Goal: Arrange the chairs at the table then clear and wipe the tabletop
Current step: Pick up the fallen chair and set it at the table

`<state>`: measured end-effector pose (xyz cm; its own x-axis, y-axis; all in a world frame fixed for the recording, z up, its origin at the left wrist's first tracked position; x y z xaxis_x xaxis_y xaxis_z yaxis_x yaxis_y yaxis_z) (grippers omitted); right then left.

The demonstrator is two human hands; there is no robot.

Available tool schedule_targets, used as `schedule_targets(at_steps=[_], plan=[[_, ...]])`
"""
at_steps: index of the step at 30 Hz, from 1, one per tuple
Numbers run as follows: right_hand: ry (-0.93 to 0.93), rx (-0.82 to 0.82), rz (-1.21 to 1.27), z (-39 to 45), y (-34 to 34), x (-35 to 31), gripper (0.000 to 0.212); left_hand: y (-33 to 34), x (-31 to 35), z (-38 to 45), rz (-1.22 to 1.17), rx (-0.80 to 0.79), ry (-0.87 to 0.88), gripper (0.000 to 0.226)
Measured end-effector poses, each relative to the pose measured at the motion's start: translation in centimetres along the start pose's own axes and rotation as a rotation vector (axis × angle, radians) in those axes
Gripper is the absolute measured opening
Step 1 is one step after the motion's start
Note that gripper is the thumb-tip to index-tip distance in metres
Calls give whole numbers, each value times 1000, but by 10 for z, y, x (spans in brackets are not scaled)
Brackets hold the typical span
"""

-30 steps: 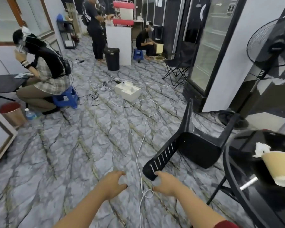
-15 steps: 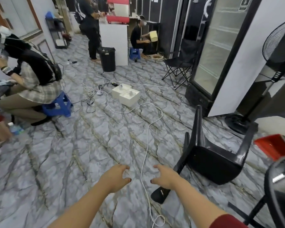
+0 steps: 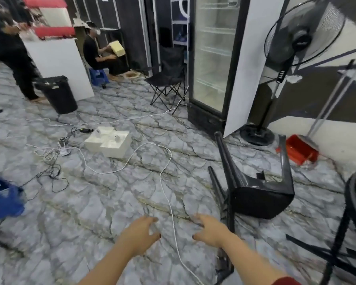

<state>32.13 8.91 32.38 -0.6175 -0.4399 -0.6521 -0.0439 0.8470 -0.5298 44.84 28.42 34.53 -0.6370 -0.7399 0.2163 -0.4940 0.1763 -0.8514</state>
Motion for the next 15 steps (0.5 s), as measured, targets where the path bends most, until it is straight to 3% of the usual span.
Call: schedule_targets(at_steps=[15], plan=[[228,159,71,149,-123,-16,68,-128,45,237,123,-4,322,52]])
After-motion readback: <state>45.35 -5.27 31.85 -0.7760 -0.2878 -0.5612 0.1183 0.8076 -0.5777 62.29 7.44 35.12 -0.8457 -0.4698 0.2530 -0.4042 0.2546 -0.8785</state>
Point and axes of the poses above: each hand's wrist, its own z-axis towards the middle knuckle, its own y-axis out of the palm, x = y × z, the point moved 1 cm from there along z, towards the middle knuckle, and after that the axes turned 13 degrees about z, right-handed, at the moved point
